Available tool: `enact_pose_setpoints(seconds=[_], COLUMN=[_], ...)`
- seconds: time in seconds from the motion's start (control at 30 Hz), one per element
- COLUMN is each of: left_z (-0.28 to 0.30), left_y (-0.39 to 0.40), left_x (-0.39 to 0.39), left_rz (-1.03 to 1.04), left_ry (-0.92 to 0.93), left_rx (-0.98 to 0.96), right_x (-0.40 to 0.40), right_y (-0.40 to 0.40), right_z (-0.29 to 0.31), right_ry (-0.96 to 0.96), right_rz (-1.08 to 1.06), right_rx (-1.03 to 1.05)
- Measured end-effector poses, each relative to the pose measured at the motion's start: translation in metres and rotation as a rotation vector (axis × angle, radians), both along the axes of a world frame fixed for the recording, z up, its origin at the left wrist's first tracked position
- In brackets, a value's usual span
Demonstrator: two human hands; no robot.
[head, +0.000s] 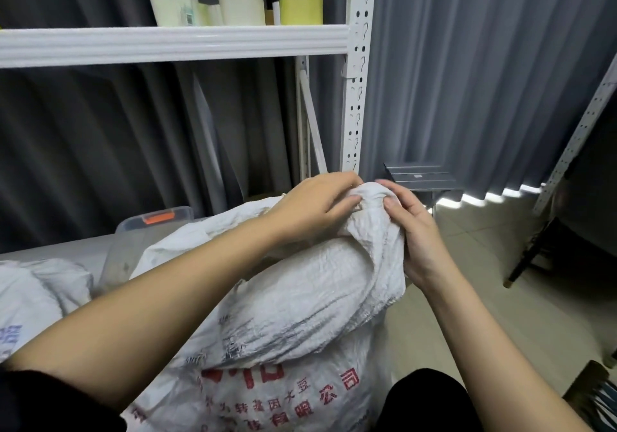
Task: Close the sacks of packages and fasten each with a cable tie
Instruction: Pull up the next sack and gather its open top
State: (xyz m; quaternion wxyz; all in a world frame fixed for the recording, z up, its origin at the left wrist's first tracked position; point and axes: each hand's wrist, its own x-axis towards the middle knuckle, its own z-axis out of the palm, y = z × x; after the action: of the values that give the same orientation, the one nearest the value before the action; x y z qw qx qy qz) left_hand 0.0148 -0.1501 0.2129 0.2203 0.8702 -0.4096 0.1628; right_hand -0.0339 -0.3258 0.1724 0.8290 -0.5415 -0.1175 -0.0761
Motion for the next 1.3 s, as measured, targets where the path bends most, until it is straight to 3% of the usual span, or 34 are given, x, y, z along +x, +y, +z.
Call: enact_pose_setpoints(seconds=[0.1,0.2,0.27,0.4,0.53,0.6,0.63,0.73,0.83,1.03,1.13,1.23,1.3], left_z=[-0.006,-0.011,-0.011,-0.011,-0.012,-0.010,-0.008,-0.004,-0.001,0.008,0.009,0.008,0.005], left_y=[0.000,0.000,-0.002,-0.005,-0.011,-0.013,-0.013,-0.008,-0.007,-0.013,-0.015,-0.017,-0.018], left_x=[0.005,0.002,-0.001,-0.005,-0.012,-0.011,-0.010,-0.004,0.001,0.008,0.000,-0.033,-0.056], left_rz=[0.019,0.047,0.069,0.047,0.035,0.071,0.094,0.142,0.178,0.253,0.226,0.202,0.199], left_ry=[-0.170,-0.227,-0.213,-0.024,0.179,0.195,0.165,0.129,0.117,0.180,0.247,0.030,-0.193], left_rx=[0.118,0.147,0.137,0.072,-0.044,-0.014,0.017,-0.007,0.047,0.033,-0.153,-0.410,-0.373], right_x=[-0.004,-0.005,-0.003,-0.002,-0.001,0.001,0.001,-0.001,-0.002,-0.010,-0.013,-0.013,-0.006], right_y=[0.005,0.008,0.009,0.012,0.016,0.014,0.013,0.009,0.007,0.015,0.020,0.024,0.025], right_z=[-0.001,0.000,-0.002,-0.004,0.001,-0.002,-0.007,-0.018,-0.021,-0.002,0.010,0.023,0.028], right_ry=[-0.053,0.014,-0.038,-0.077,0.052,0.092,0.085,-0.016,-0.049,0.035,0.024,0.054,0.074], right_rz=[-0.267,-0.395,-0.433,-0.404,-0.118,-0.060,-0.102,-0.382,-0.454,-0.199,-0.098,0.053,0.100], right_rx=[-0.283,-0.557,-0.592,-0.340,0.031,0.115,0.032,-0.480,-0.649,-0.045,0.101,0.323,0.422])
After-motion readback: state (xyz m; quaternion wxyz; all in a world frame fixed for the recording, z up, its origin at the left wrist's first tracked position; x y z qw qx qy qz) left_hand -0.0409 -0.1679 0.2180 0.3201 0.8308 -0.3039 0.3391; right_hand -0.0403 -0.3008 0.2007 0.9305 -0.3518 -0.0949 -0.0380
